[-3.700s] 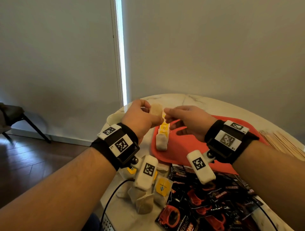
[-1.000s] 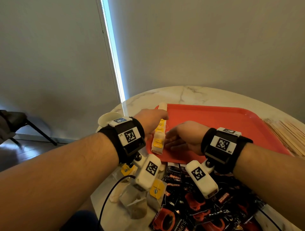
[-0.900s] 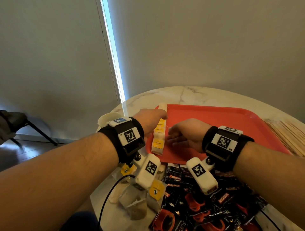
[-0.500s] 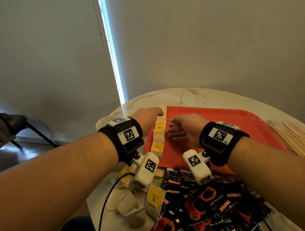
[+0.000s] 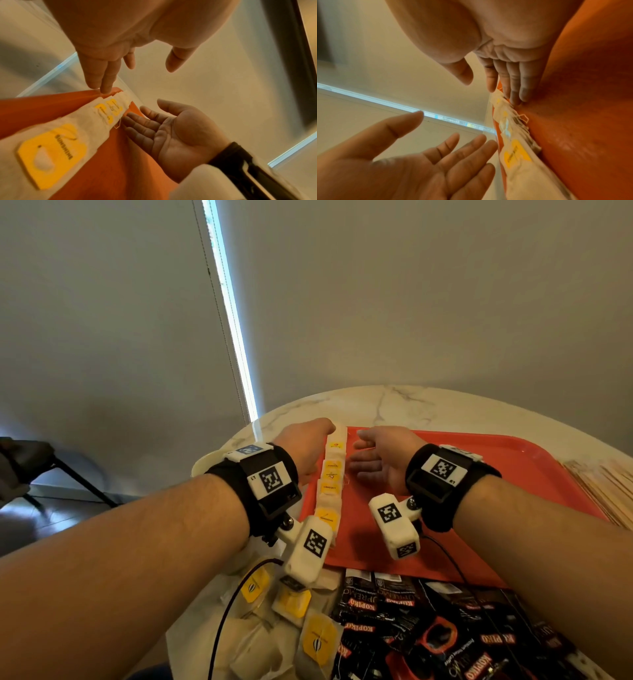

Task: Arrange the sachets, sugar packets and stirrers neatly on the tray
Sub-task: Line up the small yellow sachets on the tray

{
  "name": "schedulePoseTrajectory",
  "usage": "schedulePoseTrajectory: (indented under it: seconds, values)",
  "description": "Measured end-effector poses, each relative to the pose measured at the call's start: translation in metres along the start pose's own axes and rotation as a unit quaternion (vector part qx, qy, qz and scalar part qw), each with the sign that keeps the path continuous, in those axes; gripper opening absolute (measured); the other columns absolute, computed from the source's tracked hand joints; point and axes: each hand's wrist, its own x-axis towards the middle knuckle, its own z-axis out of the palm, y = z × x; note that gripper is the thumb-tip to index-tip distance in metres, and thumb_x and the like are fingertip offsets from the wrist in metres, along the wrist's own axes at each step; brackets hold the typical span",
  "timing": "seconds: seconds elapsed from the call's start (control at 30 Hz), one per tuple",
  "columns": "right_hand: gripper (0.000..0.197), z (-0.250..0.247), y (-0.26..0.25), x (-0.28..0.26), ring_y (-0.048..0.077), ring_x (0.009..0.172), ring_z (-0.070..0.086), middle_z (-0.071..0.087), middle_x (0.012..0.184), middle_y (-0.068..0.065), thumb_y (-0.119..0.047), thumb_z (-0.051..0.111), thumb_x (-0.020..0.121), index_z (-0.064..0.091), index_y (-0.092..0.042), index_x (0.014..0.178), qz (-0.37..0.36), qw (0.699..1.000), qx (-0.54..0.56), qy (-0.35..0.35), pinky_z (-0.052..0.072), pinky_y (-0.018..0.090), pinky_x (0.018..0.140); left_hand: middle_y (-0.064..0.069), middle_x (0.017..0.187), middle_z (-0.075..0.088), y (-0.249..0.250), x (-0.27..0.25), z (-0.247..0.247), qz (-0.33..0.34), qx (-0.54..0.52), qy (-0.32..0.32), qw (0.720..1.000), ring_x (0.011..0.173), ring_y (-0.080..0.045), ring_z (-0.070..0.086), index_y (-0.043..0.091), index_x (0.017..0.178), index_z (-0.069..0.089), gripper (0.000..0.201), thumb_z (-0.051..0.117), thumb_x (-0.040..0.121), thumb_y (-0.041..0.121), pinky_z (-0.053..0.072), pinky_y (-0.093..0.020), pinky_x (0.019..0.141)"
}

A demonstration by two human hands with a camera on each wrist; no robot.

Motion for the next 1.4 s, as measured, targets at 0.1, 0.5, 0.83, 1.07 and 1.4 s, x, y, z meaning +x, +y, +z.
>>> schedulePoseTrajectory:
  seconds: [0.1, 0.5, 0.83, 1.07, 1.4]
  values:
    - [0.033, -0.002, -0.005, 0.009, 0.030, 0.107, 0.068, 0.068, 0.119, 0.017, -0.033, 0.050, 0.105, 0.060, -0.005, 0.120, 0.001, 1.000, 0.007, -0.008, 0.055, 0.039, 0.087, -0.008, 0.104, 0.056, 0.004, -0.001, -0.004, -0.001, -0.009, -0.014, 1.000, 0.111, -0.034, 0.061, 0.017, 0.133, 0.052, 0.041, 0.060, 0.099, 0.038, 0.052, -0.045, 0.096]
    - [0.010, 0.023, -0.031, -0.098, 0.014, 0.090, 0.072, 0.075, 0.099, 0.001, -0.026, 0.076, 0.089, 0.070, -0.026, 0.096, -0.206, 0.871, -0.408, -0.177, 0.061, 0.036, 0.079, -0.015, 0.092, 0.076, -0.002, -0.106, -0.068, 0.169, -0.067, -0.057, 0.982, 0.088, -0.033, 0.078, 0.007, 0.098, 0.063, 0.004, 0.060, 0.099, 0.005, 0.065, -0.042, 0.079]
    - [0.102, 0.074, 0.008, -0.170, 0.018, 0.124, 0.055, 0.049, 0.149, -0.005, -0.049, 0.085, 0.075, 0.024, -0.044, 0.157, -0.188, 0.557, -0.765, -0.264, 0.049, 0.031, 0.096, -0.003, 0.086, 0.074, -0.094, -0.189, -0.140, 0.077, 0.324, -0.084, 0.939, 0.075, -0.018, 0.074, 0.021, 0.099, 0.068, 0.045, 0.082, 0.071, 0.054, 0.065, -0.033, 0.066]
    - [0.117, 0.110, 0.028, -0.167, 0.021, 0.117, 0.057, 0.054, 0.142, 0.000, -0.039, 0.088, 0.073, 0.009, -0.043, 0.160, -0.197, 0.435, -0.839, -0.261, 0.047, 0.029, 0.075, 0.013, 0.102, 0.064, -0.123, -0.180, -0.122, 0.084, 0.451, -0.085, 0.885, 0.089, -0.001, 0.060, 0.036, 0.108, 0.057, 0.063, 0.085, 0.062, 0.071, 0.054, -0.020, 0.076]
    - [0.060, 0.121, 0.037, -0.154, 0.018, 0.103, 0.061, 0.063, 0.117, -0.005, -0.032, 0.079, 0.084, 0.053, -0.034, 0.138, -0.268, 0.489, -0.786, -0.265, 0.052, 0.034, 0.090, -0.004, 0.094, 0.071, -0.132, -0.158, -0.103, 0.114, 0.443, -0.036, 0.888, 0.086, -0.018, 0.068, 0.021, 0.094, 0.067, 0.029, 0.073, 0.088, 0.049, 0.059, -0.033, 0.078]
